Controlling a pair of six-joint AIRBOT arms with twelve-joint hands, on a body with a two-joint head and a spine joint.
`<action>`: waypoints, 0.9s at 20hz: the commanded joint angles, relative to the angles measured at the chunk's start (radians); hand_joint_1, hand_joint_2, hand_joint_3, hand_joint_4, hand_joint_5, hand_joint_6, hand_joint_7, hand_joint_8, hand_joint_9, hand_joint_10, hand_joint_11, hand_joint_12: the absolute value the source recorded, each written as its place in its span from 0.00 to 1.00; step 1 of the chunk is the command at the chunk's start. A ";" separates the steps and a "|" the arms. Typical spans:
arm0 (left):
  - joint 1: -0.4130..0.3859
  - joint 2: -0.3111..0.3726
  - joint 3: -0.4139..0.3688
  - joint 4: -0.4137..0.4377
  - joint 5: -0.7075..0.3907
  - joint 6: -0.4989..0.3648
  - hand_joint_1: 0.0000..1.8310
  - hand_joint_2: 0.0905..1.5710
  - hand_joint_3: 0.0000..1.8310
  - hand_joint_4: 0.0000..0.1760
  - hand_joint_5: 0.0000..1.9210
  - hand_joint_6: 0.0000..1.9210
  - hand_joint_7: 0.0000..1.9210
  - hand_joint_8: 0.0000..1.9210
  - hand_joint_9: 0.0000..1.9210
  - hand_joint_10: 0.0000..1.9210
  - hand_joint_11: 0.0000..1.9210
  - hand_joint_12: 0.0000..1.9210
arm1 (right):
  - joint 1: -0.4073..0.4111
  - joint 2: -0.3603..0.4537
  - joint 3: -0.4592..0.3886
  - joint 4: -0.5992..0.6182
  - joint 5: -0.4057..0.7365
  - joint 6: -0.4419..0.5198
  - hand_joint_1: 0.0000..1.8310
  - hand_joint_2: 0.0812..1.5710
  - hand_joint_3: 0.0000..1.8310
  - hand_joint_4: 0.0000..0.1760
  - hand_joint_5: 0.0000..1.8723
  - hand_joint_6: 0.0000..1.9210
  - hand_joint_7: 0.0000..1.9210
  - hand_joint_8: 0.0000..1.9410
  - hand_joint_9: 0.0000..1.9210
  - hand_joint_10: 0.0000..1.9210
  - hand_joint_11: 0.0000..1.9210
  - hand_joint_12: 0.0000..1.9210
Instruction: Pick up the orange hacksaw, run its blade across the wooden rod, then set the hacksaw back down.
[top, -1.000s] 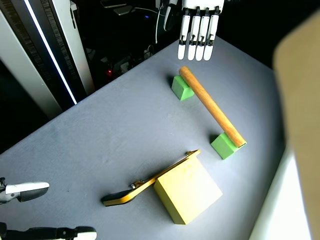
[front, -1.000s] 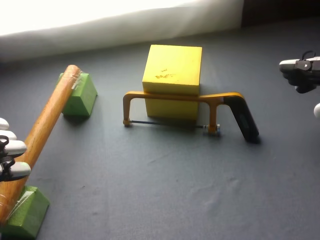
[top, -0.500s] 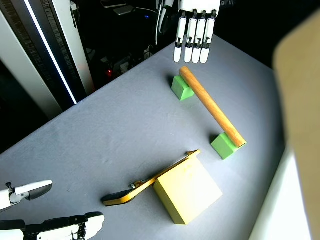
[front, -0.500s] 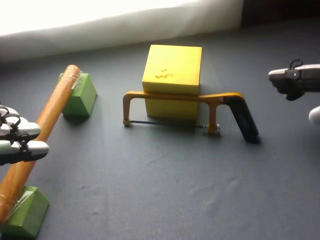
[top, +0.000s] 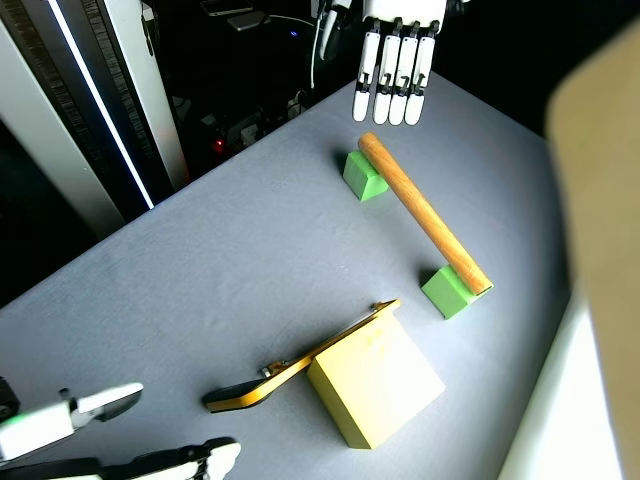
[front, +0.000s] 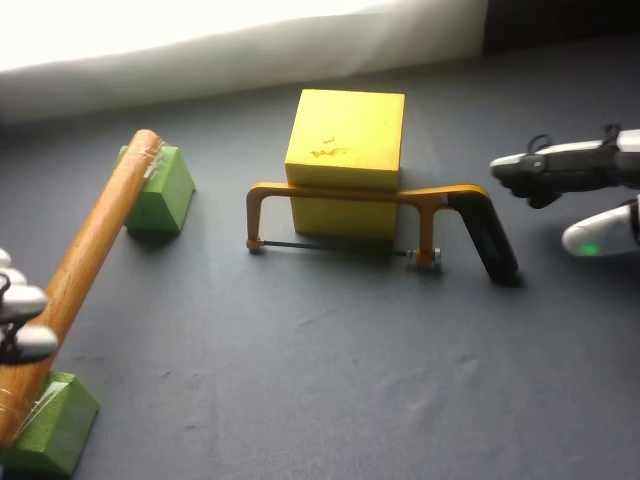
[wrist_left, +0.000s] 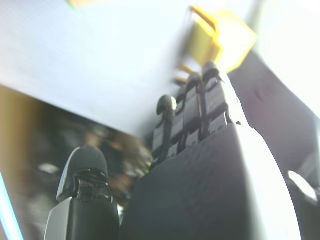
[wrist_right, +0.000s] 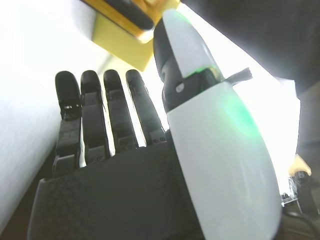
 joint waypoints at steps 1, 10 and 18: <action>-0.006 0.002 0.008 -0.028 -0.027 -0.009 0.12 0.79 0.00 0.00 0.07 0.00 0.03 0.00 0.04 0.00 0.00 0.08 | 0.016 0.000 0.011 0.065 0.076 0.011 0.42 0.76 0.00 0.00 0.08 0.00 0.09 0.00 0.11 0.00 0.00 0.41; 0.000 -0.012 -0.040 0.063 0.170 -0.077 0.10 0.79 0.00 0.00 0.06 0.00 0.02 0.00 0.04 0.00 0.00 0.15 | 0.095 -0.087 0.067 0.038 0.010 0.011 0.40 0.77 0.00 0.00 0.08 0.00 0.09 0.00 0.11 0.00 0.00 0.42; 0.021 -0.050 -0.071 0.063 0.250 -0.077 0.09 0.80 0.00 0.00 0.07 0.00 0.03 0.00 0.04 0.00 0.00 0.12 | 0.116 -0.126 0.077 0.037 -0.013 -0.004 0.38 0.78 0.00 0.00 0.08 0.00 0.08 0.00 0.10 0.00 0.00 0.39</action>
